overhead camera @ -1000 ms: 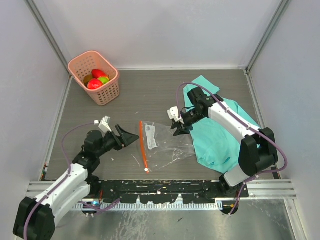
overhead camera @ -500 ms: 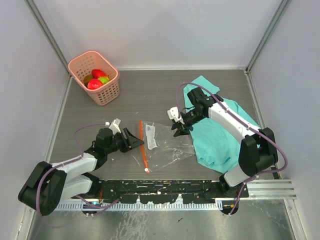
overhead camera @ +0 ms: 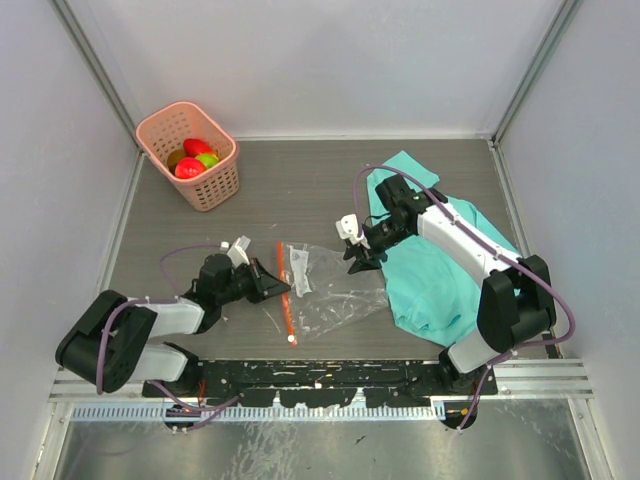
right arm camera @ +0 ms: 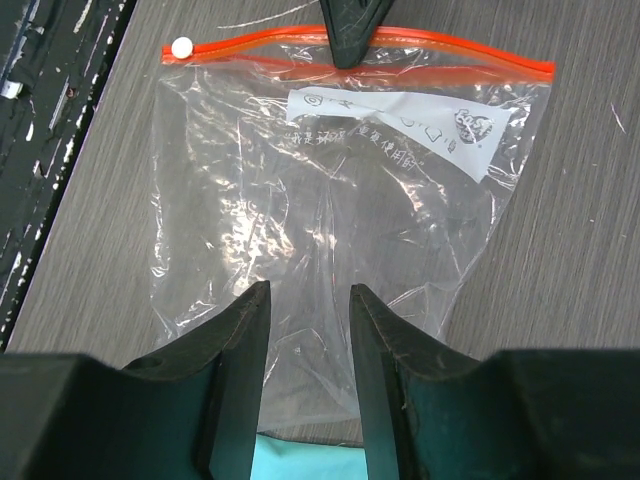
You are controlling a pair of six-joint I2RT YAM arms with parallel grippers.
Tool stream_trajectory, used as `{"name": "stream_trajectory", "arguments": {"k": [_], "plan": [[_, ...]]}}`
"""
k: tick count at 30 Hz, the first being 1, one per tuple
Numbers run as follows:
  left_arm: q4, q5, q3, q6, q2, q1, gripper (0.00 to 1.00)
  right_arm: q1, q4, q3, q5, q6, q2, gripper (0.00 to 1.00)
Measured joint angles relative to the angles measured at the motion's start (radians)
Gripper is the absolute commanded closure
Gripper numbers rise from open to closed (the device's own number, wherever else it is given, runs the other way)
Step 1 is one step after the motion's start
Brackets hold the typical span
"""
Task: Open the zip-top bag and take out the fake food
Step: Move the zipper food storage bag to the center of the board.
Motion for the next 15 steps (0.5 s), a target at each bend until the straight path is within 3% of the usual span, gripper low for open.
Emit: {"name": "stream_trajectory", "arguments": {"k": [4, 7, 15], "plan": [[-0.008, -0.017, -0.001, 0.002, -0.04, 0.0, 1.0, -0.005, -0.007, 0.0, 0.0, -0.004, 0.0, 0.57], [-0.09, -0.066, -0.007, 0.003, -0.185, 0.0, 1.0, -0.014, -0.013, 0.0, -0.001, -0.007, 0.0, 0.57], [-0.589, -0.333, 0.006, 0.035, -0.867, 0.0, 1.0, -0.026, -0.021, 0.0, -0.008, -0.014, 0.0, 0.57]]}}
